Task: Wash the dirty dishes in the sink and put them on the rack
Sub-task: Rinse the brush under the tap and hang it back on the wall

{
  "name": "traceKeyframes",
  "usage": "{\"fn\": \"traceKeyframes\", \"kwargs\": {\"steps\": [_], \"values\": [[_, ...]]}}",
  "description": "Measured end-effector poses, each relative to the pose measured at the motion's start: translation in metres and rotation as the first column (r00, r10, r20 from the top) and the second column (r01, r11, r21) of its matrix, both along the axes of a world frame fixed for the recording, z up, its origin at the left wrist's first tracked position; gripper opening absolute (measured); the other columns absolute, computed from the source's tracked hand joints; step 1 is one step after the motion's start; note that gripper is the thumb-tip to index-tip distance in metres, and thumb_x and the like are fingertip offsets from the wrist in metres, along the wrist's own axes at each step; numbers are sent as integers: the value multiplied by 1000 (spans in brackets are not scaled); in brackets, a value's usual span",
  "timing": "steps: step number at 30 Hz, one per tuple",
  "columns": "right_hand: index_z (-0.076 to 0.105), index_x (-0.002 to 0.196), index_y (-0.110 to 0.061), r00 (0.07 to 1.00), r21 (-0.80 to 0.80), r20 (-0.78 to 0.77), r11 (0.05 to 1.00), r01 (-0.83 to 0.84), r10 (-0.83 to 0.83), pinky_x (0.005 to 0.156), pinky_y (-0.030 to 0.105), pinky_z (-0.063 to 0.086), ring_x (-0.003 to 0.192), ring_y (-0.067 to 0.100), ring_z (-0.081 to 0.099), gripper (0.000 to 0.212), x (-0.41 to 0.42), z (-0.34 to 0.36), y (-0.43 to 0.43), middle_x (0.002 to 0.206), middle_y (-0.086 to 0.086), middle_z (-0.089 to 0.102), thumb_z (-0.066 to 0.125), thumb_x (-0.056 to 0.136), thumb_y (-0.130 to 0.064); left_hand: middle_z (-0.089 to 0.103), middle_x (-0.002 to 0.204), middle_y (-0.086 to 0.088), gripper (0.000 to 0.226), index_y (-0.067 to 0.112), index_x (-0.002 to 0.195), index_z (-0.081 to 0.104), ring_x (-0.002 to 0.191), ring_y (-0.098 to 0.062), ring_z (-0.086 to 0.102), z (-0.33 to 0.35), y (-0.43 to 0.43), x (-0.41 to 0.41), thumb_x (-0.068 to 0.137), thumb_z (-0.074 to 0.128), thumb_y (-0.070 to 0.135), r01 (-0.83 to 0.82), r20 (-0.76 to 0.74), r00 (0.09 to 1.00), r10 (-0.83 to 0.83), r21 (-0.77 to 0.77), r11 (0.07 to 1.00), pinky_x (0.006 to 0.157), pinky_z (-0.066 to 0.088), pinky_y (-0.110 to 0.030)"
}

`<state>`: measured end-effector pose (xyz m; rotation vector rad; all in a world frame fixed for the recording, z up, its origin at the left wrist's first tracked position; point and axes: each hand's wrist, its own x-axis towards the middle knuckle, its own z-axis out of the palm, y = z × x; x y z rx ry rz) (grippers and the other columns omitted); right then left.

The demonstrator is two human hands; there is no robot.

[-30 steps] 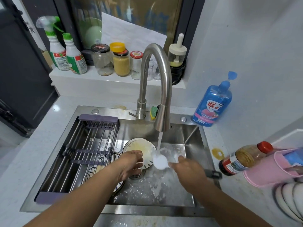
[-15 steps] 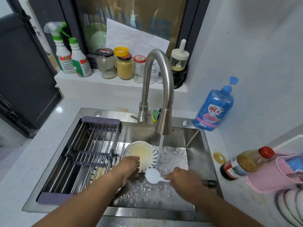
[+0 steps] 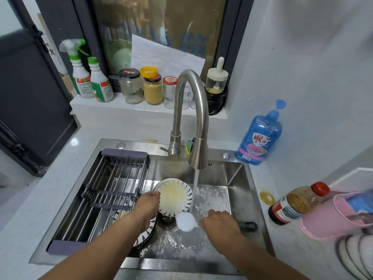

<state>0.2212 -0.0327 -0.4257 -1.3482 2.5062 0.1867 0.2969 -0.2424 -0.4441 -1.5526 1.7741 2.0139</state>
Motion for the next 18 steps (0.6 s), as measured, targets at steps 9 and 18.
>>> {"fn": "traceKeyframes", "kwargs": {"steps": [9, 18], "values": [[56, 141, -28, 996, 5, 22, 997, -81, 81, 88, 42, 48, 112, 35, 59, 38, -10, 25, -19, 127, 12, 60, 46, 106, -18, 59, 132, -8, 55, 18, 141, 53, 113, -21, 62, 14, 5, 15, 92, 75, 27, 400, -124, 910, -395, 14, 917, 87, 55, -29], [68, 95, -27, 905, 49, -243, 936, -348, 349, 85, 38, 41, 79, 23, 68, 15, -15, 104, -14, 83, -2, 70, 76, 83, -24, 65, 83, 17, 5, 26, 93, 65, 85, -6, 57, 45, 47, 24, 91, 65, 31, 437, 143, 579, -803, -885, 158, 76, 41, -22]]}}
